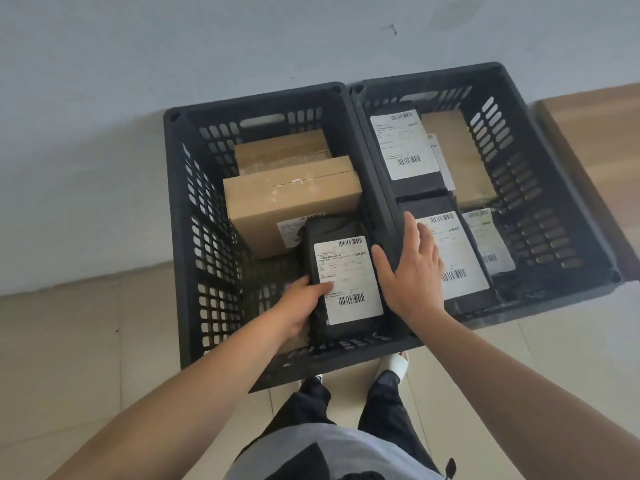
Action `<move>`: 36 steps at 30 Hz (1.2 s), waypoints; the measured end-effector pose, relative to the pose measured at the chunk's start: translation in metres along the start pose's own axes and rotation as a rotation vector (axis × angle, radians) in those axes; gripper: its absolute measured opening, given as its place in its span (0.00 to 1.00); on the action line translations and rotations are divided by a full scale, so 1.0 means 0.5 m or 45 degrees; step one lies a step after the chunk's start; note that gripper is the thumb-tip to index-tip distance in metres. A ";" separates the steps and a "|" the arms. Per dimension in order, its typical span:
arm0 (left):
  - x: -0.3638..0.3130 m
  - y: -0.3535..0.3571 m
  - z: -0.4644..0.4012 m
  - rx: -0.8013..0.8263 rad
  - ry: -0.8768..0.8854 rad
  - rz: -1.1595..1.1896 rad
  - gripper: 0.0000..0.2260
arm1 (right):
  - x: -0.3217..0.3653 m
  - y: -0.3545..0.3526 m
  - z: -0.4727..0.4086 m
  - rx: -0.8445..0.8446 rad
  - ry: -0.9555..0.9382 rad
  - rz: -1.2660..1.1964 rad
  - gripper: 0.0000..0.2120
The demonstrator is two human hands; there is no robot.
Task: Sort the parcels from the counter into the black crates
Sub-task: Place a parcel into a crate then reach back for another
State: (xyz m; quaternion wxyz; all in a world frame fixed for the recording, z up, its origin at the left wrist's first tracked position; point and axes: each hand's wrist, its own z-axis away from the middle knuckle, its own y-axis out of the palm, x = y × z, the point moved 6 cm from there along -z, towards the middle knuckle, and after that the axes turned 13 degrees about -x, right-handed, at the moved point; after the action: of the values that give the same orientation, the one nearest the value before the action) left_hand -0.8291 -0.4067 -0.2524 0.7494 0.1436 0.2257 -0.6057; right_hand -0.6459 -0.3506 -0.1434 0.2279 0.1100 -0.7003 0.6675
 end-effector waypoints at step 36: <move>-0.216 0.186 0.347 -0.420 0.697 -0.065 0.06 | -0.120 -0.176 -0.008 0.061 0.271 -0.819 0.20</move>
State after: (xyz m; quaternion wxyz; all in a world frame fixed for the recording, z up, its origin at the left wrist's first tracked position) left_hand -0.7278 -0.3797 -0.0540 0.6586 0.1722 0.5176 -0.5184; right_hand -0.5525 -0.3630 -0.0936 0.4961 0.2602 -0.5860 0.5855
